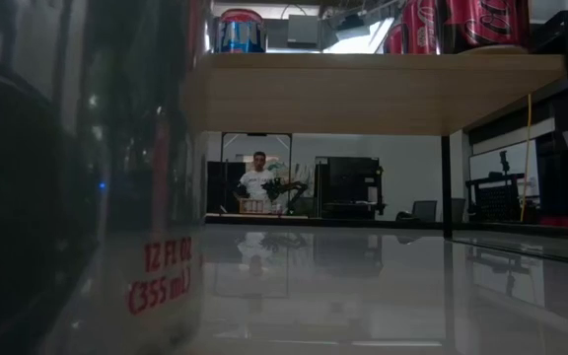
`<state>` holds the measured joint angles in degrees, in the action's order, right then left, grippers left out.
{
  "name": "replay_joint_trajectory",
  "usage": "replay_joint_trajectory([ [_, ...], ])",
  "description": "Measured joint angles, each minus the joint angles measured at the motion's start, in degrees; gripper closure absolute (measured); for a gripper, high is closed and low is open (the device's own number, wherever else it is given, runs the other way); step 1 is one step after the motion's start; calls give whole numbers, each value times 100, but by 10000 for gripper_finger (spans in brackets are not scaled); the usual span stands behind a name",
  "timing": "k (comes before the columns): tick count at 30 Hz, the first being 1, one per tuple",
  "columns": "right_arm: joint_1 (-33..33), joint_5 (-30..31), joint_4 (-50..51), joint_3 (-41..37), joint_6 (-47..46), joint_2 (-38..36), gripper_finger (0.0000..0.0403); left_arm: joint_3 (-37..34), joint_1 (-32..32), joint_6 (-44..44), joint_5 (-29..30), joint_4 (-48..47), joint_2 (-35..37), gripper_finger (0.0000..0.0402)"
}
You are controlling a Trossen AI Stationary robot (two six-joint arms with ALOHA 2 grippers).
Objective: Place canned beverage on shelf
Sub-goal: Put the silver soda can on the shelf
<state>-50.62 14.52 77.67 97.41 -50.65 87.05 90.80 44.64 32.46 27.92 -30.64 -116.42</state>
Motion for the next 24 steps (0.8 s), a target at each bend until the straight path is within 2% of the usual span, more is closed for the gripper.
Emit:
replay_joint_trajectory([
  [9, -1, 0, 0, 0, -1, 0, 56, 733, -115, -42, -234, -643, -2, 123],
  [14, -2, 0, 0, 0, 0, 0, 56, 1215, -344, -666, -554, -1002, -2, 122],
  [24, -2, 0, 0, 0, 0, 0, 56, 2072, -1196, -1916, -1617, -1106, -2, 122],
])
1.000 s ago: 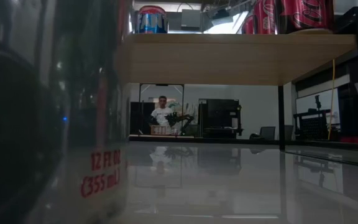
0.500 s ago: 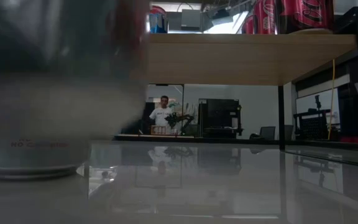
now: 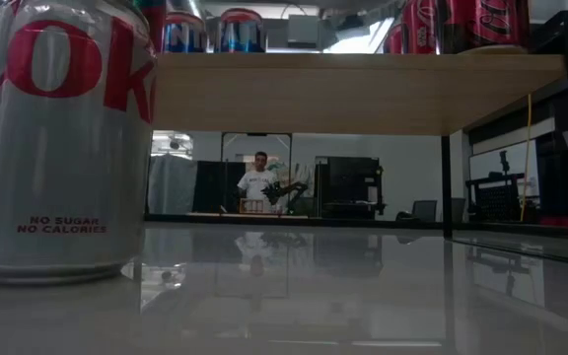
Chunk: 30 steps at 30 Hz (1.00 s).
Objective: Place canned beverage on shelf
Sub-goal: Put the silver soda can on the shelf
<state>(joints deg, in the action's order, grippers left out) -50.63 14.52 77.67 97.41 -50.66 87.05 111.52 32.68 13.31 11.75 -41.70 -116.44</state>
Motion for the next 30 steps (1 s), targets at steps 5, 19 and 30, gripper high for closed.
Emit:
replay_joint_trajectory([
  [5, 0, 0, 0, 0, 0, 0, 56, 460, -409, -724, -423, -81, 2, 122],
  [19, 1, 0, 0, 0, -1, 0, 56, 1434, -1503, -2239, -975, -1296, 13, 122],
  [30, 0, 1, 0, 0, 0, 0, 56, 1434, -2435, -2635, -1579, -1702, 13, 122],
])
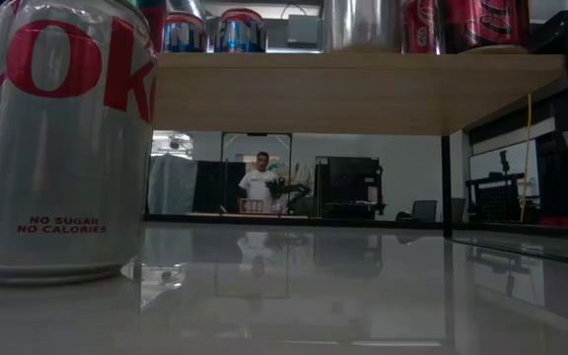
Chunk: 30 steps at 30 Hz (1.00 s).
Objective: Place canned beverage on shelf
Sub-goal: Put the silver soda can on the shelf
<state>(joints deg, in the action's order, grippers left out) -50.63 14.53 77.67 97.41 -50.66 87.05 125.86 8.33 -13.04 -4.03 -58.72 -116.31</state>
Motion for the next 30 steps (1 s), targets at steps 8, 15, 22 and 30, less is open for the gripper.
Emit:
replay_joint_trajectory([
  [8, 0, 135, 2, 0, 0, 0, 56, -2, -488, -454, -81, -4, 0, 122],
  [15, 0, 135, 2, 0, 0, 0, 56, -2, -905, -411, -306, -5, 0, 122],
  [22, 0, 135, 2, 0, 0, 0, 56, -7, -1317, -415, -525, 0, 0, 122],
  [30, 0, 133, 2, 0, 0, 0, 56, -7, -1583, -417, -722, 10, 0, 122],
])
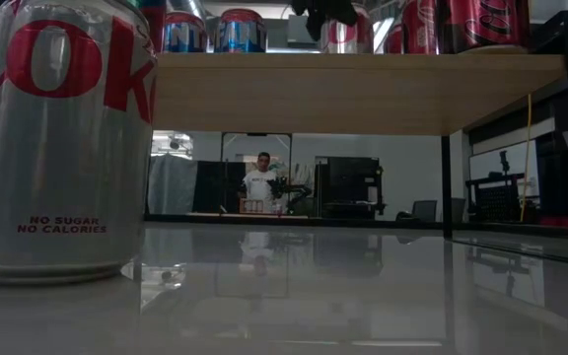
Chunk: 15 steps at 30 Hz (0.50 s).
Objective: Place canned beverage on shelf
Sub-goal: Put the silver soda can on the shelf
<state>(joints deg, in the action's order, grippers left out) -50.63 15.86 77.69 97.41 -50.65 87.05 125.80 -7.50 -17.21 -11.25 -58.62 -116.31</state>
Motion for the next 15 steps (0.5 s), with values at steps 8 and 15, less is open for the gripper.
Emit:
replay_joint_trajectory([
  [8, 0, 0, 2, 0, 0, 0, 56, -4, -9, 2, -7, 157, 0, 122],
  [15, 0, 0, 1, 0, 0, 0, 56, -74, -9, 11, 18, 250, 0, 122],
])
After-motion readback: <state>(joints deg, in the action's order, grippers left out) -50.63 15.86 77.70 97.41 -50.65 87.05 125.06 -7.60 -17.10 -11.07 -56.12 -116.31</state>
